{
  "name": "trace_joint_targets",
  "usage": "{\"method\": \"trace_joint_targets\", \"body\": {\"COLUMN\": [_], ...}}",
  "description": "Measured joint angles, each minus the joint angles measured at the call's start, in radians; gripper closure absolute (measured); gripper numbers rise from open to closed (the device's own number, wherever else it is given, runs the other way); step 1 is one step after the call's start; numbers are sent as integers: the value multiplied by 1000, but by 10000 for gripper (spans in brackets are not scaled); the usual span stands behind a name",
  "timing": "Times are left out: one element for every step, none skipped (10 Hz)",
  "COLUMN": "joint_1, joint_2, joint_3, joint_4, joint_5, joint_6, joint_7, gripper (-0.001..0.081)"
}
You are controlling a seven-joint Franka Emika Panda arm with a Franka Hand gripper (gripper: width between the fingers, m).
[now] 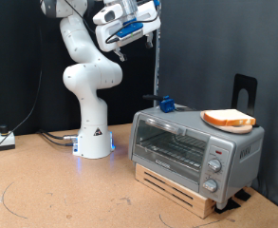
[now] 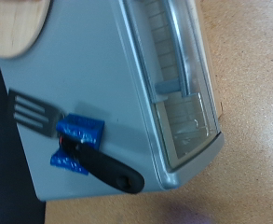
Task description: Make a piece of toast with the oven
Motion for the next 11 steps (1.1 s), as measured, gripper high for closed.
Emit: {"method": "trace_joint_targets", "body": {"joint_1": [17,38,47,47,46,46,46,46,46,46,48], "joint_2": [0,7,24,51,84,112,132,147,157,156,155], "joint_3": [-21,-49,-62,-63,-63,-62,-61,-58,-55,-56,-63], "joint_4": [0,0,0,0,3,7,7,7,13,12,10], "joint_5": [4,5,3,3,12,22,27,28,28,28,41], "joint_6": [-12,-19,-7,20,31,39,54,56,55,55,46], "joint_7": [-95,-182,-222,-221,-191,-155,-133,-114,-99,-104,-136], "gripper": [-1,-1,-1,-1,-1,-1,-1,-1,-1,-1,-1]}}
